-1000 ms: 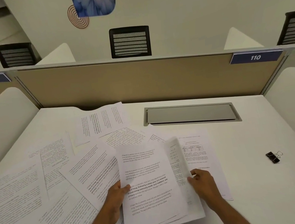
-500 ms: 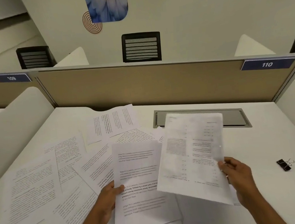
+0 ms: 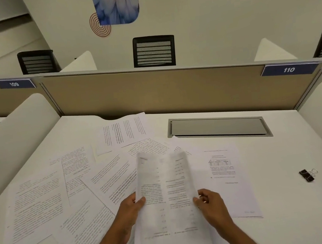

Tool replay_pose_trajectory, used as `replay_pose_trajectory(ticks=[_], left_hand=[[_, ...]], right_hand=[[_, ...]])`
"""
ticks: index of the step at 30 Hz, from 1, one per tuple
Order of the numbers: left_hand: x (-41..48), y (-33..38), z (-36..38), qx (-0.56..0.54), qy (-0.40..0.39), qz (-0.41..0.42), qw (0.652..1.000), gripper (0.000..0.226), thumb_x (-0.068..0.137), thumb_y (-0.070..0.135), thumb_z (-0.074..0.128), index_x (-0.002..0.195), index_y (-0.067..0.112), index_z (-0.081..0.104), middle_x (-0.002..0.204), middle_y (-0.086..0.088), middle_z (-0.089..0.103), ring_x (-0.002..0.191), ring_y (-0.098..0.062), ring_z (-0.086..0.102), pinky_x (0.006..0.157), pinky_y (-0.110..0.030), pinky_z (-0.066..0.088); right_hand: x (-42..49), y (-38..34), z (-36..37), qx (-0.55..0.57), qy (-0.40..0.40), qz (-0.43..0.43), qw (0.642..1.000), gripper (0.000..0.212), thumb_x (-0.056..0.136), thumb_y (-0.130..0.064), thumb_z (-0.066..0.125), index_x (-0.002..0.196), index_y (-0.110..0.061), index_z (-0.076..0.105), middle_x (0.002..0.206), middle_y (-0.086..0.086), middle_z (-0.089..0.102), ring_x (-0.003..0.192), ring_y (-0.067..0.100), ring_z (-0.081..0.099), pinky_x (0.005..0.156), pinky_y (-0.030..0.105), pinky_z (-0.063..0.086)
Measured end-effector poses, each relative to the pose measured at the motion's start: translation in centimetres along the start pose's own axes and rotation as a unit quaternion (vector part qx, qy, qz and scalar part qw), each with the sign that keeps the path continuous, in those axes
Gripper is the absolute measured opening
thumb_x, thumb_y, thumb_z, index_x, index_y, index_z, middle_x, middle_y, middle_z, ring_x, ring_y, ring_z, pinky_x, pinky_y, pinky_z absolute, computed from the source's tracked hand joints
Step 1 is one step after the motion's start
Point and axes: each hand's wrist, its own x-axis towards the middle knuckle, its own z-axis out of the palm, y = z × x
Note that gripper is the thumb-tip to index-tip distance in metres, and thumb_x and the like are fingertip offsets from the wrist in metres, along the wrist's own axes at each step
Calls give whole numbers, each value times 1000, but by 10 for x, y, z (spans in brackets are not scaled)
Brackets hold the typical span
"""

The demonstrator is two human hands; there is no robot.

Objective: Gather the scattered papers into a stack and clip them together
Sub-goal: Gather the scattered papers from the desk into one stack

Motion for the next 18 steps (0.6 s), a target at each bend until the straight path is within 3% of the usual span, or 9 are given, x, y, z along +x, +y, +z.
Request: replay_pose_trajectory(ticks=[1,4,7,12,18], left_hand=[[2,-4,-3,4,21,1,1000,29,98,29,62,127,26,65,115,3,78,100,-21,77,87,-45,62],[7,-12,-17,3,80,6,997,27,99,29,61,125,27,64,117,-1,76,100,-27,75,90,-57,59],[8,-16,-33,-18,109,11,994,31,101,24,58,132,26,61,122,-4,72,105,-31,71,93,-58,57],[10,-18,-60,-112,119,15,986,34,101,15,56,134,19,61,125,-7,72,111,-33,67,99,-54,53],[7,-16,-79,-182,126,15,975,31,101,11,56,129,22,63,129,-9,70,114,-35,65,102,-56,49]], right_hand=[[2,2,1,-14,41,15,999,7,92,-22,70,99,-19,71,84,-5,73,75,10,68,66,21,55],[13,16,-6,-132,152,44,979,47,88,-31,75,130,-16,59,119,11,66,111,29,62,92,43,54],[18,20,-15,-233,129,101,959,78,85,-40,76,148,-16,38,137,16,48,132,35,45,100,52,47],[16,22,-4,-306,82,116,941,91,80,-45,78,150,-18,26,138,13,37,131,33,40,98,52,50],[20,19,-5,-242,71,124,960,93,78,-30,83,150,-15,28,136,15,45,124,35,53,93,45,53]])
